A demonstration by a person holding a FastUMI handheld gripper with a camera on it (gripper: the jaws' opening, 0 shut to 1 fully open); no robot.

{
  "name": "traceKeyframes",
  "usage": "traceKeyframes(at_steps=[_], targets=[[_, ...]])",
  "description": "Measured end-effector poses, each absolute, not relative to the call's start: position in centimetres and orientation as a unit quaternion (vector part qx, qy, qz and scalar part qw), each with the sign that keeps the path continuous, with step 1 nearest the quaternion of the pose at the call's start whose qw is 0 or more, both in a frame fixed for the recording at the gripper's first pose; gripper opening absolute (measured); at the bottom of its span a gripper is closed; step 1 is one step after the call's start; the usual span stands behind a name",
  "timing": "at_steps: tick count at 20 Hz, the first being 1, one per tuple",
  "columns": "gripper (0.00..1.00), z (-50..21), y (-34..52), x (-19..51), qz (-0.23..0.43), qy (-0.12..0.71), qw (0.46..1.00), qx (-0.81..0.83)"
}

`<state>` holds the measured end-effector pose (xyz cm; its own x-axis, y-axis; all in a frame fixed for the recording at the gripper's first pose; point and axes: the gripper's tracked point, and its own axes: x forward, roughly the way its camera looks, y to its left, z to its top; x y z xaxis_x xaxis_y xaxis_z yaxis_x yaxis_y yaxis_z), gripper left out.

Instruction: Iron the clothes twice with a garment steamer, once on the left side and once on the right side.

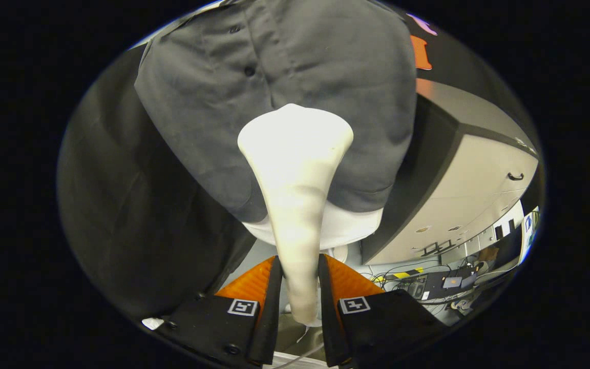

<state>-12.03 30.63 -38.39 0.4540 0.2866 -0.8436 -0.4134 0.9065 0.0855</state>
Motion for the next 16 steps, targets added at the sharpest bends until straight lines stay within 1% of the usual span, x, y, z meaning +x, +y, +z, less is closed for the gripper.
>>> traceKeyframes(at_steps=[4, 7, 14, 16], targets=[[0.44, -32.7, 27.8, -11.5, 0.205, 0.443, 0.871, -0.055], [0.44, -30.1, 25.0, -10.0, 0.195, 0.404, 0.892, -0.058], [0.44, -19.4, 21.9, -8.1, 0.159, 0.313, 0.935, -0.052], [0.44, -17.5, 21.2, -7.7, 0.151, 0.287, 0.944, -0.051]])
